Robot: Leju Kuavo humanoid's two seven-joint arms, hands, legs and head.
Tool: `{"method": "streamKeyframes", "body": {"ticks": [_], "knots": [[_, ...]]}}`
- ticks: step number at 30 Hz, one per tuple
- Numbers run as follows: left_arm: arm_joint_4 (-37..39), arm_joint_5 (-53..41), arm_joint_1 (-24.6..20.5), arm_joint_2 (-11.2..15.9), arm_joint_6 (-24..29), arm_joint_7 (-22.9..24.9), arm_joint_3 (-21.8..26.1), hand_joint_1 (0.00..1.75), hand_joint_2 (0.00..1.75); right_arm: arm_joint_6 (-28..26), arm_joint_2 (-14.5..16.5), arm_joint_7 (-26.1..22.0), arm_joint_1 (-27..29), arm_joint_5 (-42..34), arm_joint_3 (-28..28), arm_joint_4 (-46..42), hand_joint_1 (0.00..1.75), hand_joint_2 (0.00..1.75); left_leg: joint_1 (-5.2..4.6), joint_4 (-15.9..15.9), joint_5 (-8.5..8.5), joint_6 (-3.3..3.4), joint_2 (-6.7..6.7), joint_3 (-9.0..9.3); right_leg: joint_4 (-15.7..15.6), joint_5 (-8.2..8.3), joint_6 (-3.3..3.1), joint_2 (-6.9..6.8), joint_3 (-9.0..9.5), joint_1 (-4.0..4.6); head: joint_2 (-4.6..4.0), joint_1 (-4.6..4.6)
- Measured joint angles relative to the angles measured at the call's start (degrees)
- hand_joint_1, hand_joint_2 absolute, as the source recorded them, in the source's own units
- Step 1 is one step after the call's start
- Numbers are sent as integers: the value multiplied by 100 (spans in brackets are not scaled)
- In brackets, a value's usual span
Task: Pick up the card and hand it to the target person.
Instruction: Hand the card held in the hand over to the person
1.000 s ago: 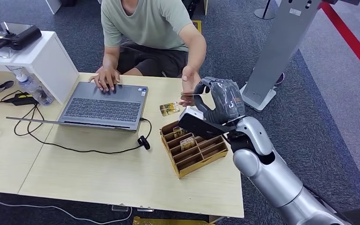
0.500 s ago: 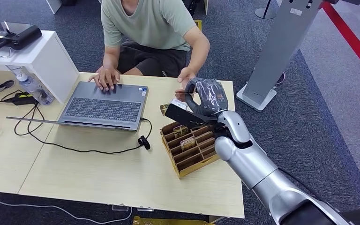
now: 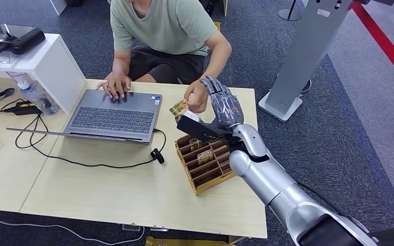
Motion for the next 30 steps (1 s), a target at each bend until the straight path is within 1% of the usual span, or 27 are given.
{"method": "streamKeyframes", "body": {"ticks": [4, 8, 12, 15, 19, 24, 27, 30], "knots": [[0, 70, 12, 0, 11, 0, 1, 0, 175, -21, -135, -42, 83, -420, -28, -349, 0, 175, 0, 1, 0, 0, 1, 2, -1, 0, 0, 0, -2, 0, 0, 0], [0, 145, 28, 2, 25, 1, 2, 0, 175, -36, -409, -74, 347, -866, -139, -1007, 0, 175, -1, 2, -1, 1, 3, 2, -2, 0, 0, 3, -2, -1, 0, 2], [0, 231, 43, 2, 48, 27, 3, 0, 175, 35, -745, -328, 797, -1693, -340, -1854, 0, 175, -1, 3, -2, 1, 2, 2, -5, 0, 0, 3, -3, -1, 0, 2], [0, 303, 49, 2, 77, 27, 10, 0, 175, 173, -1016, -642, 1243, -2394, -505, -2473, 0, 175, -1, 3, -3, 1, 3, 5, -8, -1, 1, 2, -1, -1, 0, -3], [0, 376, 60, 2, 102, 31, 21, 0, 175, 257, -1379, -1044, 2099, -3176, -779, -3208, 0, 175, -1, 3, -6, 2, 1, 2, -9, -1, 1, 0, 1, -1, 0, 1], [0, 388, 60, 2, 102, 37, 26, 0, 175, 312, -1702, -1186, 2984, -3463, -1086, -3787, 0, 175, -1, 3, -7, 3, 3, 2, -11, -1, 1, 2, 1, -1, 0, 2], [0, 388, 61, 2, 95, 7, 27, 0, 175, 464, -1800, -1315, 3420, -3685, -1262, -3964, 0, 175, -1, 2, -7, 3, 3, 2, -11, -1, 1, 2, 2, -1, 0, 3], [0, 388, 58, 2, 92, -30, 28, 0, 175, 651, -1846, -1424, 3733, -3861, -1395, -4031, 0, 175, -1, 2, -7, 3, 3, 2, -11, -1, 1, 2, 2, -1, 0, -4]]}}
